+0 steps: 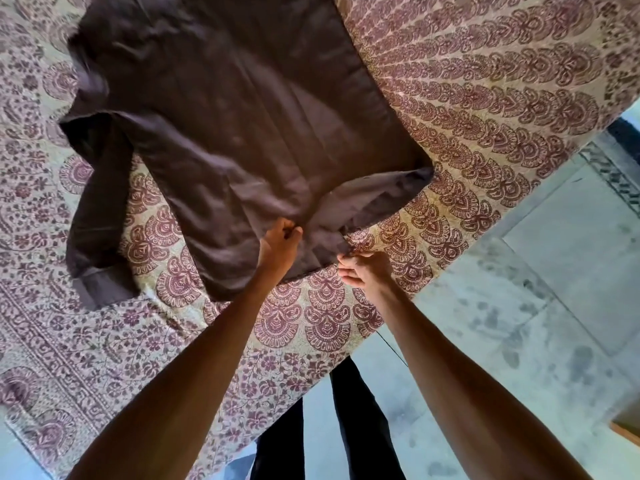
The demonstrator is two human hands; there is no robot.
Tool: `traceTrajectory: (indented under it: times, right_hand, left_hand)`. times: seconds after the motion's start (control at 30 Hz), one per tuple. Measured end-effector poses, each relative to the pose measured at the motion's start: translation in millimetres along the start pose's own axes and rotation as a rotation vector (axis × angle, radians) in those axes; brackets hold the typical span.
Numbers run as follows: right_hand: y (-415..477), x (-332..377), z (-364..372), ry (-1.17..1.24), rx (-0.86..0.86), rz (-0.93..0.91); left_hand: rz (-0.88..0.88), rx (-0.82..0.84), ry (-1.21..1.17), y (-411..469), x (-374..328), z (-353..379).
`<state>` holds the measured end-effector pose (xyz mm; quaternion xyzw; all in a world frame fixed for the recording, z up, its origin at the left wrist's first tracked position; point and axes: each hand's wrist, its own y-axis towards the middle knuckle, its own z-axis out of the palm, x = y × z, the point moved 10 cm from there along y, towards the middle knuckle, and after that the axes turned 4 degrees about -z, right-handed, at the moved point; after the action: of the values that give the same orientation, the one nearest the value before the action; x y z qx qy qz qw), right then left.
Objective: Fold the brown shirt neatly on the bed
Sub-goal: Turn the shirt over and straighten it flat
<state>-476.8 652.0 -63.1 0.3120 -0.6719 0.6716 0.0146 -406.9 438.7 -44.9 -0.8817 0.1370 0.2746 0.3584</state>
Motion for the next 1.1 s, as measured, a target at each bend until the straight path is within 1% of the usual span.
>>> traceTrajectory:
  times: [0.1,0.13,0.2,0.27,0.33,0.43,0.47,0.57,0.63,0.7,0.77,0.83,0.97,1.03,1.1]
  right_hand:
    - [-2.6,-8.1,14.7,0.161,-0.015,0.092]
    - [-0.2,-8.0,14.3,0.19,-0.036,0.083]
    - [6.6,0.5,8.3,0.157,-0.128,-0.013]
    - [8.4,14.3,3.2,0.071,-0.207,-0.108]
    - [13.1,19.9,-3.9,0.029,-0.307,-0.089]
    - [26.8,15.0,3.4,0.133,-0.297,0.05]
    - [31.7,14.6,3.1,0.14,-0.295,0.064]
    - [27.8,25.7,3.4,0.126,-0.312,0.073]
    - [27.6,34.6,5.5,0.109,-0.319,0.016]
    - [28.0,42.5,5.4,0.046,-0.347,-0.067]
    - [29.3,49.7,3.7,-0.081,-0.361,-0.166]
    - [29.1,54.4,-4.1,-0.237,-0.383,-0.272]
    - [13.4,61.6,-25.3,-0.448,-0.452,-0.48]
    - [12.0,58.4,-27.9,-0.542,-0.455,-0.515]
    - [12.9,50.5,-30.5,-0.578,-0.433,-0.468]
  left_hand:
    - [0.039,0.031,-0.014,5.5,-3.5,1.4]
    - [0.058,0.039,-0.031,5.3,-6.6,1.3]
    - [0.094,0.039,-0.048,5.5,-12.9,0.0]
    - [0.119,0.031,-0.047,5.9,-20.3,-3.2]
    - [0.136,0.011,-0.07,5.9,-27.4,-8.0]
    - [0.147,-0.005,-0.091,5.4,-32.2,-12.7]
    - [0.145,-0.004,-0.086,5.2,-31.9,-12.9]
    - [0.143,-0.003,-0.09,4.6,-31.0,-14.1]
    - [0.127,-0.006,-0.091,4.7,-28.4,-14.3]
    - [0.118,-0.016,-0.077,5.0,-26.9,-15.5]
    - [0.121,-0.008,-0.083,5.9,-26.2,-14.7]
    - [0.115,0.02,-0.102,6.3,-24.6,-12.2]
    - [0.117,0.08,-0.141,2.5,-22.4,-5.3]
    - [0.119,0.096,-0.133,0.0,-21.2,-1.5]
    - [0.132,0.105,-0.12,-3.7,-19.6,2.0]
